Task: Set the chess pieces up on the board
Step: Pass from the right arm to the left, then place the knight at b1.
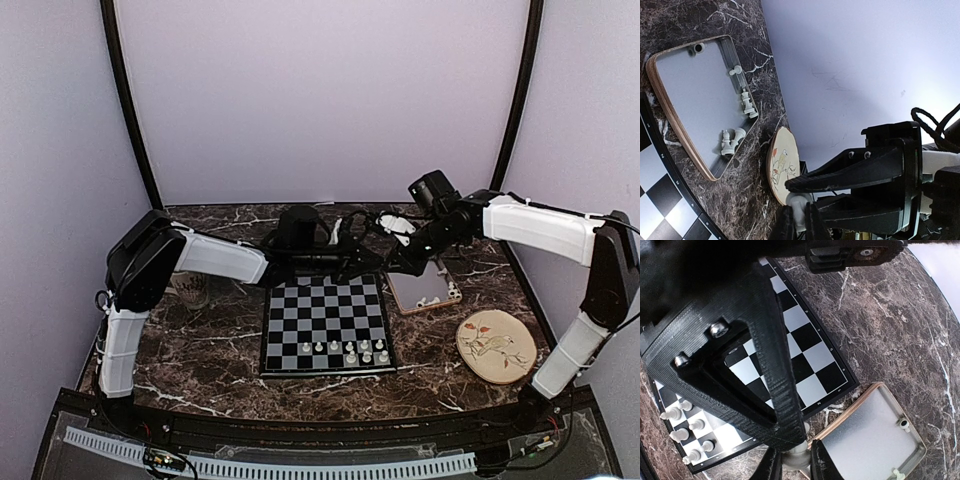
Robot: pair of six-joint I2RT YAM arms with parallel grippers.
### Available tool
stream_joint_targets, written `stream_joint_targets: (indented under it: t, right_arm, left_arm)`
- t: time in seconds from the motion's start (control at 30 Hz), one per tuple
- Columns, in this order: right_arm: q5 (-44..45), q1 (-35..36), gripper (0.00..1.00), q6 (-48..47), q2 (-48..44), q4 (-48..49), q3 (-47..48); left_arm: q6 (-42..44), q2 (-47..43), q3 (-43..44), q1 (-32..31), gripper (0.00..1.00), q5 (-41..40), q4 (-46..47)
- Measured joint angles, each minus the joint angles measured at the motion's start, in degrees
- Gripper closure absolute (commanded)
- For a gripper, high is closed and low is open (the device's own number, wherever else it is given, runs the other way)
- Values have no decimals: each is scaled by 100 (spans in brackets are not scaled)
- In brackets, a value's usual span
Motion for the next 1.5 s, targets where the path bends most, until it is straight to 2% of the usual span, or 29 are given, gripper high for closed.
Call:
stream_joint_targets:
  t: [0.1, 0.23, 0.33, 0.5, 0.6, 0.77, 0.9, 1.0, 1.17, 1.5]
  right_arm:
    - [13, 4, 67, 15, 11, -24, 26]
    - [-87, -22, 60, -15, -13, -46, -7]
    - [-444, -203, 58, -24, -271, -59, -299]
    - [-1167, -1036, 57, -39, -938, -13, -962]
    - [-1506, -1394, 58, -35, -1139, 173, -1373]
    - [-1788, -1394, 58, -55, -1139, 214, -1606]
    - [-1851, -1394, 58, -79, -1139, 321, -1609]
    - [-1867, -1394, 58, -107, -1139, 352, -1622]
    - [-1880, -1394, 59, -136, -1132, 380, -1650]
    - [-1878, -1394, 59, -155, -1091, 387, -1652]
  left_arm:
    - [2, 11, 0, 7, 100, 20, 59]
    - [278, 4, 0, 4, 100, 72, 61]
    - [929, -107, -4, 26, 100, -4, -435]
    - [2551, -907, -262, 28, 100, -568, -1926]
    - [3552, -1722, -562, 24, 100, -1091, -2820]
    - [5058, -2946, -935, -142, 100, -2398, -4140]
    - [5744, -3373, -1309, -595, 99, -3458, -4986]
    - [5827, -3401, -1705, -835, 100, -3825, -5519]
    - [5740, -3432, -2339, -796, 99, -4063, -5952]
    - [5727, -3421, -2511, -793, 98, -3560, -5818]
